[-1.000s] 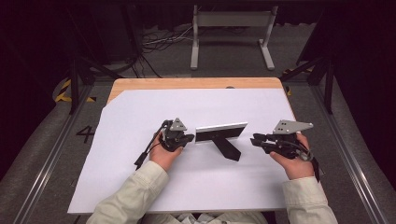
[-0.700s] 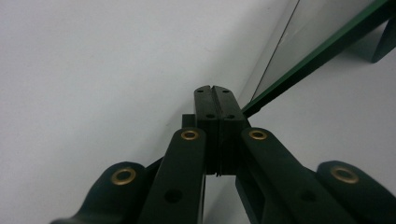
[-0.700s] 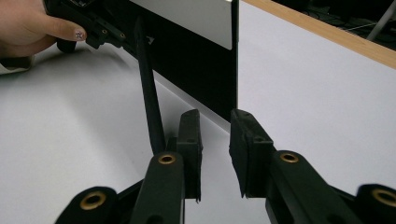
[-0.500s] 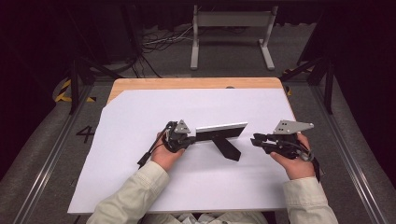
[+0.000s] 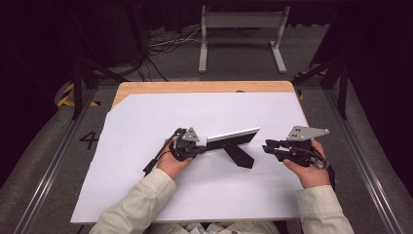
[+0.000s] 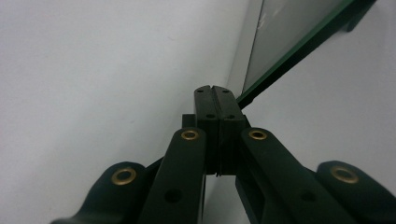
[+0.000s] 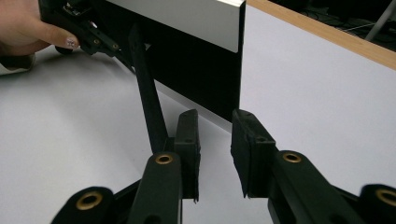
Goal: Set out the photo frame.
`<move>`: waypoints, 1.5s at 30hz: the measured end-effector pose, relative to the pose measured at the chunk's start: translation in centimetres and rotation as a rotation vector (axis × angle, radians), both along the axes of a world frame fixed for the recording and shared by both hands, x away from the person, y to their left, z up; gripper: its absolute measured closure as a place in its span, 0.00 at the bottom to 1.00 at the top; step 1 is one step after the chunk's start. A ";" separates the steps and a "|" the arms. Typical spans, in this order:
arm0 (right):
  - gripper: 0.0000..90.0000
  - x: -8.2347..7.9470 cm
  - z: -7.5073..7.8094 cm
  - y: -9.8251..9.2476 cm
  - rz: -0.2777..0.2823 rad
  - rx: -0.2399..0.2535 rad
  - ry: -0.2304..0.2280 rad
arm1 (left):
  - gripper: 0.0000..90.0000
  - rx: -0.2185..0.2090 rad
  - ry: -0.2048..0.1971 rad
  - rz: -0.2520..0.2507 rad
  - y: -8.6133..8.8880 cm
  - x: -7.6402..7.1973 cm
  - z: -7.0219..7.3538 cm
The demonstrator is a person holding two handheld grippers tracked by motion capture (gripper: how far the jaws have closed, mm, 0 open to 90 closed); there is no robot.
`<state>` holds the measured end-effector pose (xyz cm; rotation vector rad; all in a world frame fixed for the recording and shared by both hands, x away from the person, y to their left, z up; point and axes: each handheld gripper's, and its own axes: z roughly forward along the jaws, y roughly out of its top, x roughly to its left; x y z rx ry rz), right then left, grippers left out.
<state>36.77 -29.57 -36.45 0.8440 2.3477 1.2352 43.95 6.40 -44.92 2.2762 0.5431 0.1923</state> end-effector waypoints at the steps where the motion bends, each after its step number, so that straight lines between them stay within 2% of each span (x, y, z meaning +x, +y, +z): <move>1: 0.80 0.0 0.0 -0.1 -0.002 0.001 0.000 | 1.00 0.003 -0.001 -0.014 -0.1 -0.1 0.0; 2: 0.80 -0.1 0.1 -0.2 -0.004 0.004 0.001 | 1.00 0.019 -0.001 -0.039 -0.2 -0.4 0.2; 8: 0.79 -0.2 0.3 -0.4 -0.010 0.004 0.004 | 1.00 0.057 -0.016 -0.093 -0.7 -1.2 0.5; 9: 0.79 -0.2 0.3 -0.4 -0.011 0.004 0.006 | 1.00 0.074 -0.020 -0.120 -1.0 -1.5 0.6; 15: 0.78 -0.2 0.3 -0.5 -0.013 -0.002 0.017 | 1.00 0.104 -0.024 -0.170 -1.7 -2.2 0.7; 25: 0.78 -0.2 0.3 -0.7 -0.016 -0.003 0.024 | 1.00 0.125 0.013 -0.263 -2.7 -3.2 1.0; 33: 0.78 -0.3 0.4 -0.9 -0.020 0.002 0.022 | 1.00 0.151 0.015 -0.342 -4.2 -4.4 1.2; 40: 0.79 -0.4 0.5 -1.1 -0.027 0.009 0.029 | 1.00 0.156 0.022 -0.381 -5.0 -5.1 1.4; 45: 0.81 -0.6 0.6 -1.3 -0.035 0.005 0.038 | 1.00 0.149 0.056 -0.404 -5.6 -5.4 1.4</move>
